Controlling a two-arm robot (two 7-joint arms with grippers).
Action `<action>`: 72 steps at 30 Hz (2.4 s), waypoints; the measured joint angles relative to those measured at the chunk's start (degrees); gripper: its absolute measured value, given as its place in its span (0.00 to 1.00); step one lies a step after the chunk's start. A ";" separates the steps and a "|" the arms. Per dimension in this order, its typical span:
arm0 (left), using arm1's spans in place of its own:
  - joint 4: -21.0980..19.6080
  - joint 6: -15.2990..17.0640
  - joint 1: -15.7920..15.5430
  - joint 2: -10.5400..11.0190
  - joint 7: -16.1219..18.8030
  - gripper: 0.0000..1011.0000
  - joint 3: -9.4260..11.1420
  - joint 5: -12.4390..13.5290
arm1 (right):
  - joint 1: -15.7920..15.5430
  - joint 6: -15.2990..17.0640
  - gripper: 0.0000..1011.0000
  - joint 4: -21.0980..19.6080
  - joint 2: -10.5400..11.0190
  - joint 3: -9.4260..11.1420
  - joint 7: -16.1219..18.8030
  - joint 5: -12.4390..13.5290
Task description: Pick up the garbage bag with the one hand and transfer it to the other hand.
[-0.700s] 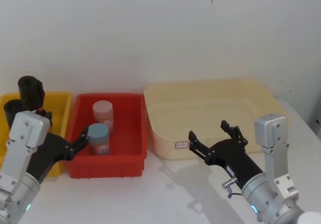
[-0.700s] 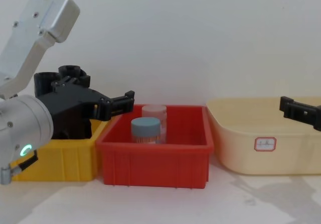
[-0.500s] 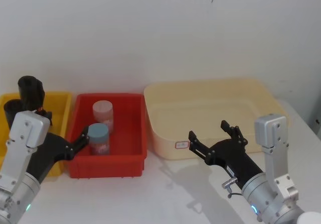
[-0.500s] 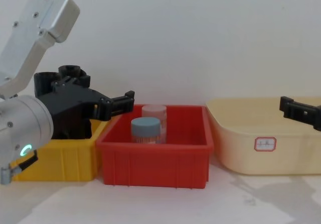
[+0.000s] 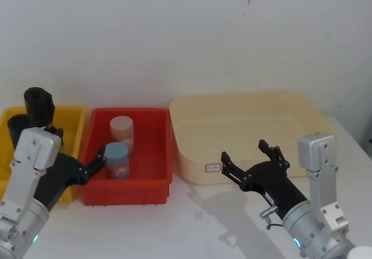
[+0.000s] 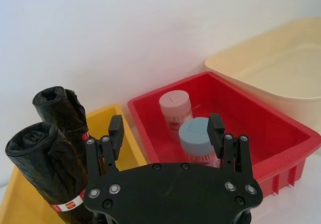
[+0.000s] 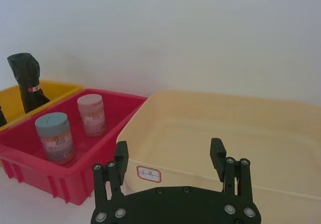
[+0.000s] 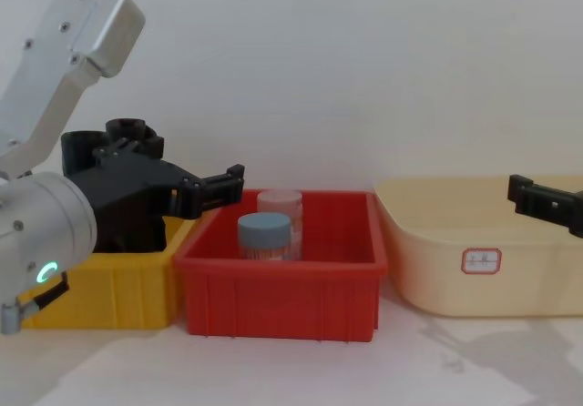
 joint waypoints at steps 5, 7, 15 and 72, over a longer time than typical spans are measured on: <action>0.00 0.00 0.00 0.00 0.00 0.99 0.00 0.00 | 0.00 0.00 0.99 0.00 0.00 0.00 0.00 0.00; 0.00 0.00 0.00 0.00 0.00 0.99 0.00 0.00 | 0.00 0.00 0.99 0.00 0.00 0.00 0.00 0.00; 0.00 0.00 0.00 0.00 0.00 0.99 0.00 0.00 | 0.00 0.00 0.99 0.00 0.00 0.00 0.00 0.00; -7.48 6.79 9.42 5.57 -0.61 0.99 -11.67 -8.65 | 0.00 0.00 0.99 0.00 0.00 0.00 0.00 0.00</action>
